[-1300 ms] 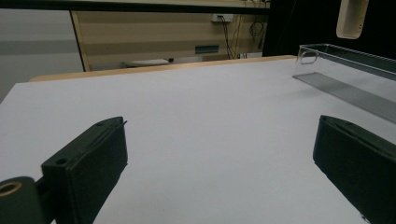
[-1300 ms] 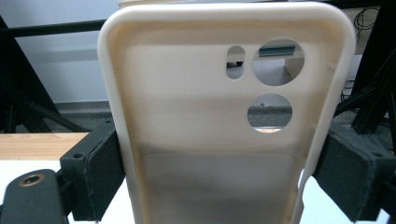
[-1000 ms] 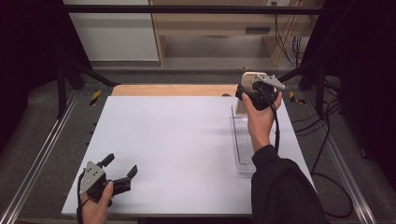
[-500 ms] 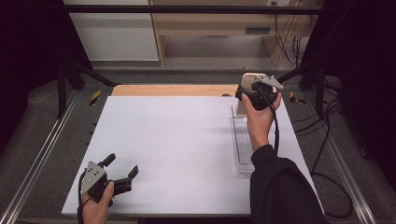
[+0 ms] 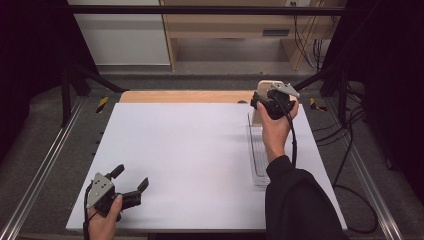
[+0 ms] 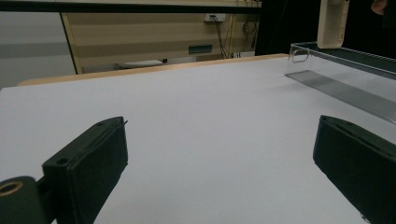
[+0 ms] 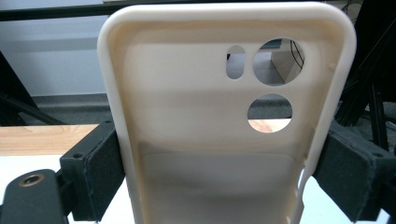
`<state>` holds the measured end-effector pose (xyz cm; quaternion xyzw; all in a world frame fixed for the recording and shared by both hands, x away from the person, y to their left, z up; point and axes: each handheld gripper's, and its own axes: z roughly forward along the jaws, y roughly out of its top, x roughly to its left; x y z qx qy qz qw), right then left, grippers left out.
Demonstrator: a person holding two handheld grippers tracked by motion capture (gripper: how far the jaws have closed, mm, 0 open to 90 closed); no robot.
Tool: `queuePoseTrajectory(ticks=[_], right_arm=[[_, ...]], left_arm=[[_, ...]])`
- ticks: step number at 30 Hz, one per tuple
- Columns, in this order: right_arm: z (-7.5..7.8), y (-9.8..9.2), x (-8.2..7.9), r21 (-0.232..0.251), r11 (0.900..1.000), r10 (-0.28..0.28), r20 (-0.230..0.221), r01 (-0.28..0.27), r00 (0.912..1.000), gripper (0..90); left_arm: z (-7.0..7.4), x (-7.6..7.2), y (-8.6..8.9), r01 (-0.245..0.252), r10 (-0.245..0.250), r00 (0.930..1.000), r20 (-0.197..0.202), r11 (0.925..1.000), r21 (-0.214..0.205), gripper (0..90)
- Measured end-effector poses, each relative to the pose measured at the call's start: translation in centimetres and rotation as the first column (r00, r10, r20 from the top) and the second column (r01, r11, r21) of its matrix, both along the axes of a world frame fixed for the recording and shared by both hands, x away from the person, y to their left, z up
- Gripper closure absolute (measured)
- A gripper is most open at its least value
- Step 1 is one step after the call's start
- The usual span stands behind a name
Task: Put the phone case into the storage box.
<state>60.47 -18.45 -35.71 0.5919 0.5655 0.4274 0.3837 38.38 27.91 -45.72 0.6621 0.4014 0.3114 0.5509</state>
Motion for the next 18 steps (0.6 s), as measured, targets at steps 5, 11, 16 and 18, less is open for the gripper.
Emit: queuePoseTrajectory(ticks=[5, 11, 16, 18], right_arm=[[-0.9, 0.1, 0.8, 0.001, 1.0000, -0.008, -0.011, 0.008, 0.9999, 11.6], [-1.5, 0.3, 1.2, -0.021, 0.9997, -0.014, -0.008, 0.014, 0.9999, 11.6], [-2.1, 0.1, 1.5, -0.020, 0.9995, -0.024, -0.014, 0.024, 0.9996, 11.6], [-2.3, 0.2, 1.6, -0.015, 0.9995, -0.027, -0.016, 0.026, 0.9995, 11.6]], left_arm=[[0.0, 0.0, 0.1, -0.004, 0.004, 1.0000, 0.001, 1.0000, -0.006, 2.9], [0.0, 0.0, 0.2, 0.001, -0.001, 1.0000, -0.001, 1.0000, -0.008, 3.0], [0.0, 0.0, 0.1, 0.004, -0.004, 1.0000, 0.004, 0.9999, -0.010, 2.9], [0.0, 0.0, 0.1, 0.007, -0.006, 1.0000, 0.005, 0.9999, -0.011, 2.9]])
